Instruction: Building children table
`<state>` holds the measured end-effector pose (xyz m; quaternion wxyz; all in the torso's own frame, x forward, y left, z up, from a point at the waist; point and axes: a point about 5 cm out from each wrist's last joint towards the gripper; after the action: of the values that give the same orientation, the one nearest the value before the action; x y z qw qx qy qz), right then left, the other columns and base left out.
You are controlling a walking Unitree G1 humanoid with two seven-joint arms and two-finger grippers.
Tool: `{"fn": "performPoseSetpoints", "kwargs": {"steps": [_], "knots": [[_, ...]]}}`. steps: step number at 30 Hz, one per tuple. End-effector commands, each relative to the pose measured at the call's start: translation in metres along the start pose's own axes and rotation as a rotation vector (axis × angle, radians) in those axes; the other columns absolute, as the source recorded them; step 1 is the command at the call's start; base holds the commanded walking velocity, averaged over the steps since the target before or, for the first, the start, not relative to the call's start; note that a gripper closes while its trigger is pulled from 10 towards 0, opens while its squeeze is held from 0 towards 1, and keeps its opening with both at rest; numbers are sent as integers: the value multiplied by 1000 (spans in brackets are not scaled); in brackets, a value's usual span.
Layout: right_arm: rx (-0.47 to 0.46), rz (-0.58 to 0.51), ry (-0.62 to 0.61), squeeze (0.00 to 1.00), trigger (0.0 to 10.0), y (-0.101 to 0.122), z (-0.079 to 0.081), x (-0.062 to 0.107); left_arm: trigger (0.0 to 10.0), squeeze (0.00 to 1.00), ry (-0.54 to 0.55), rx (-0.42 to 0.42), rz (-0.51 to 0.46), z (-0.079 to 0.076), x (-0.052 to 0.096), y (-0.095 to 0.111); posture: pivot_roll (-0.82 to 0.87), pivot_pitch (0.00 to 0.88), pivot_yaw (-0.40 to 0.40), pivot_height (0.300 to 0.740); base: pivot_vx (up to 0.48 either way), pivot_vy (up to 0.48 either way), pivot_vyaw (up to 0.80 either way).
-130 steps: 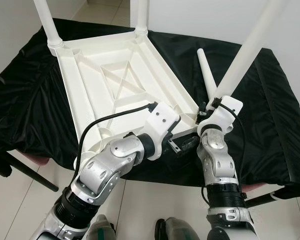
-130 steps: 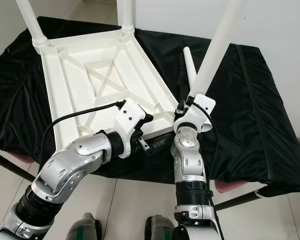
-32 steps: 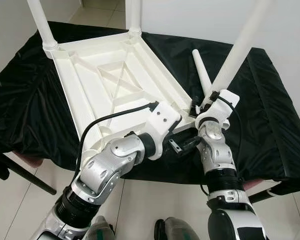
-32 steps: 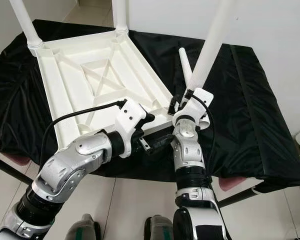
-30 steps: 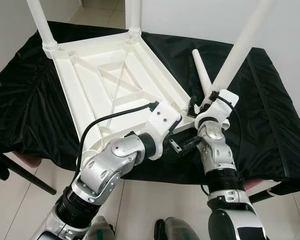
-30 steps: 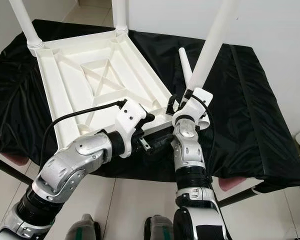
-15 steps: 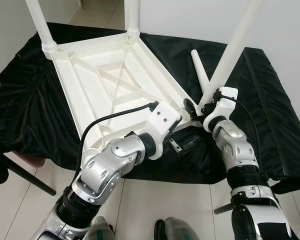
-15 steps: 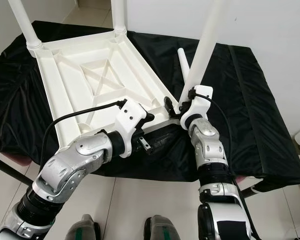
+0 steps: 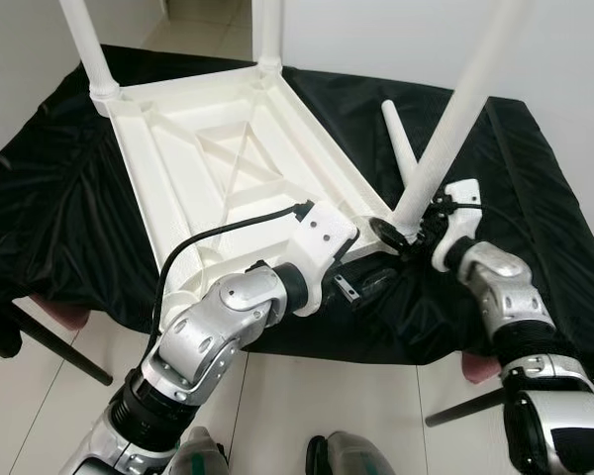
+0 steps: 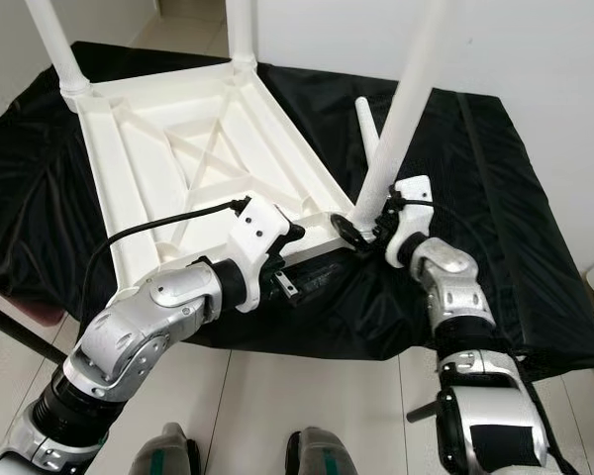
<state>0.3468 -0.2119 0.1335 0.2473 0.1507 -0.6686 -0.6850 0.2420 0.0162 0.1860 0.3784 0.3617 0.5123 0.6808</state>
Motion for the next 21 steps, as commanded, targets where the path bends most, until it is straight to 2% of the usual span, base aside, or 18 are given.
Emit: {"fn": "performPoseSetpoints", "kwargs": {"steps": [1, 3, 4, 5, 6, 7, 8, 10, 11, 21], "knots": [[15, -9, -4, 0, 10000, 3, -5, 2, 10000, 0, -33, -7, 10, -2, -1, -1, -47, 14, -34, 740, 0, 0, 0], [19, -8, -8, 0, 10000, 4, -7, 2, 10000, 0, -33, -8, 10, -2, -1, -1, -47, 14, -34, 740, 0, 0, 0], [19, -10, -19, 0, 8078, 4, -9, 2, 10000, 0, -33, -8, 11, -1, -1, -1, -48, 19, -30, 740, 0, 0, 0], [19, -10, -19, 0, 8078, 4, -9, 2, 10000, 0, -33, -8, 11, -1, -1, -1, -48, 19, -30, 740, 0, 0, 0], [17, -16, -26, 0, 4392, 4, -10, 2, 10000, 0, -33, -8, 11, -1, -1, -1, -47, 24, -29, 740, 0, 0, 0], [15, -21, -29, 0, 4392, 4, -11, 2, 10000, 0, -33, -8, 11, -1, -1, -1, -47, 24, -29, 740, 0, 0, 0], [8, -35, -35, 0, 1608, 5, -11, 2, 10000, 0, -32, -8, 11, -1, -1, -1, -44, 26, -30, 740, 0, 0, 0], [3, -45, -35, 0, 1608, 5, -11, 1, 10000, 0, -32, -8, 10, -1, -1, -1, -44, 26, -30, 740, 0, 0, 0], [-2, -49, -34, 0, 0, 4, -11, 0, 10000, 0, -31, -7, 11, -1, -1, -1, -41, 30, -29, 740, 0, 0, 0], [-20, -56, -33, 0, 0, 1, -11, -2, 10000, 0, -29, -6, 15, -2, 0, -1, -36, 36, -34, 740, 0, 0, 0]]}}
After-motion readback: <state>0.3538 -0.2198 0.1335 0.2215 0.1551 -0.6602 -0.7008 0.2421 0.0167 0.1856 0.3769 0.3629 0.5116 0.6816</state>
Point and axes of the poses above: a point about 5 cm out from each wrist's last joint towards the gripper, its own x axis pointing back from the gripper into the wrist, its own y axis along the axis of the wrist's last joint, z = x × y, and after that the axes turned 12 degrees about -x, right-handed
